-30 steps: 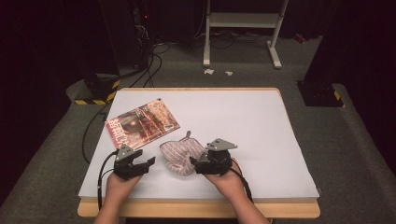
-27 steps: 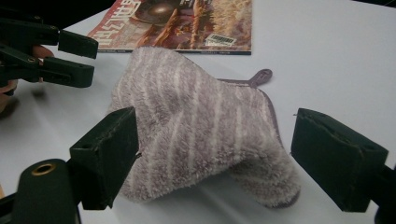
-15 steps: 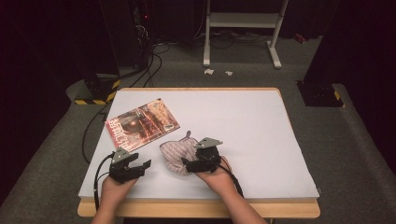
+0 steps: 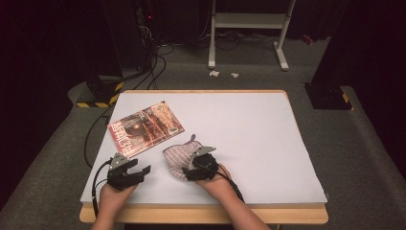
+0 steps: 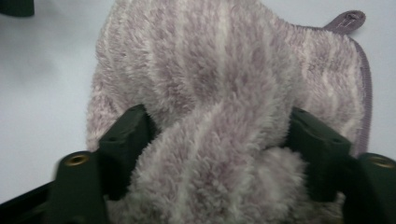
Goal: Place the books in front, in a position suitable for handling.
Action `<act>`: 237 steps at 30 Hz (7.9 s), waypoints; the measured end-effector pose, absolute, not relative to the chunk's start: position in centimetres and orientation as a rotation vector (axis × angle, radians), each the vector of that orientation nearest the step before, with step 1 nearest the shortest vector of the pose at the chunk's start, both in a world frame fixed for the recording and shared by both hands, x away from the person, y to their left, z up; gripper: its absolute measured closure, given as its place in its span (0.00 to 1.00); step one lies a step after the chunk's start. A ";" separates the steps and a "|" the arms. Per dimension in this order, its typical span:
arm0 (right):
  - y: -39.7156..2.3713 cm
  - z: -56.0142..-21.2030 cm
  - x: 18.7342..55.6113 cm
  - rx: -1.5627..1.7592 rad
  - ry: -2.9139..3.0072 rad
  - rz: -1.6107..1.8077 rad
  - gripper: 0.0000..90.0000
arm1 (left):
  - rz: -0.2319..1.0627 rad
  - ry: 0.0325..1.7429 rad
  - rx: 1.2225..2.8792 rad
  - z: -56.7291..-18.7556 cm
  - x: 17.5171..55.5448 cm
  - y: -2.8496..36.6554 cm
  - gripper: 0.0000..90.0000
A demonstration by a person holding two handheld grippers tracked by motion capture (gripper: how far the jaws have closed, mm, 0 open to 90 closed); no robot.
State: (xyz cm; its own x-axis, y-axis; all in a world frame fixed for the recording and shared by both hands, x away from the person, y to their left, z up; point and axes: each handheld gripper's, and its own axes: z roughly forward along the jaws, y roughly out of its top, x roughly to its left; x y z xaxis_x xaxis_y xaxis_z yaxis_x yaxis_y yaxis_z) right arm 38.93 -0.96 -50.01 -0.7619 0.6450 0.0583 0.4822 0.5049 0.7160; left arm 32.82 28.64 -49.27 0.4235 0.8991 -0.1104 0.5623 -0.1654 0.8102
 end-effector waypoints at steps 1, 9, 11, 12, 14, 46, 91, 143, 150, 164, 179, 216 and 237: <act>-1.0 -50.0 38.9 0.956 2.535 1.101 0.39 | 0.513 1.251 1.851 -49.3 32.8 28.7 0.38; -1.7 -49.9 38.8 0.924 2.567 1.164 0.79 | 0.517 1.259 1.850 -49.3 32.7 28.7 0.38; -1.7 -49.9 38.7 0.914 2.562 1.169 0.80 | 0.520 1.259 1.852 -49.3 32.7 28.7 0.38; -1.8 -49.8 38.5 0.902 2.551 1.170 0.81 | 0.518 1.260 1.850 -49.3 32.7 28.7 0.38; -2.1 -49.2 38.1 0.895 2.496 1.187 0.80 | 0.519 1.263 1.843 -49.3 32.7 28.7 0.38; -22.0 -47.7 38.7 1.325 1.977 0.947 0.77 | 0.529 1.277 1.815 -49.0 33.7 29.0 0.42; -20.6 -46.2 37.9 1.299 1.925 1.011 0.36 | 0.611 1.708 1.738 -49.9 41.9 35.3 0.32; 0.7 -50.2 55.8 1.203 2.346 1.131 0.29 | 0.587 1.531 1.862 -50.1 40.2 27.8 0.36; 0.9 -50.4 56.1 1.204 2.380 1.119 0.32 | 0.606 1.526 1.869 -50.2 40.2 27.5 0.36; -1.5 -50.2 51.6 1.183 2.397 1.103 0.39 | 0.580 1.495 1.868 -50.2 39.1 27.9 0.38; -5.8 -50.2 43.4 1.209 2.365 1.120 0.40 | 0.503 1.391 1.931 -50.0 36.0 26.4 0.38; -10.5 -50.3 38.0 1.196 2.356 1.105 0.38 | 0.525 1.266 2.038 -50.3 33.9 23.8 0.34; -9.0 -50.4 37.6 1.166 2.390 1.118 0.40 | 0.578 1.369 1.938 -50.3 35.0 25.5 0.42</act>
State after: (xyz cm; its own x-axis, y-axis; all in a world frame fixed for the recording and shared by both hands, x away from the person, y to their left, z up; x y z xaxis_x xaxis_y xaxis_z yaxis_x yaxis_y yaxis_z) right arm 37.62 -9.00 -50.36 -0.6457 0.7573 0.0980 0.5605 0.3829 0.7344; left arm 34.98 25.49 -50.27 0.3465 0.9376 -0.0292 0.6330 -0.2107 0.7449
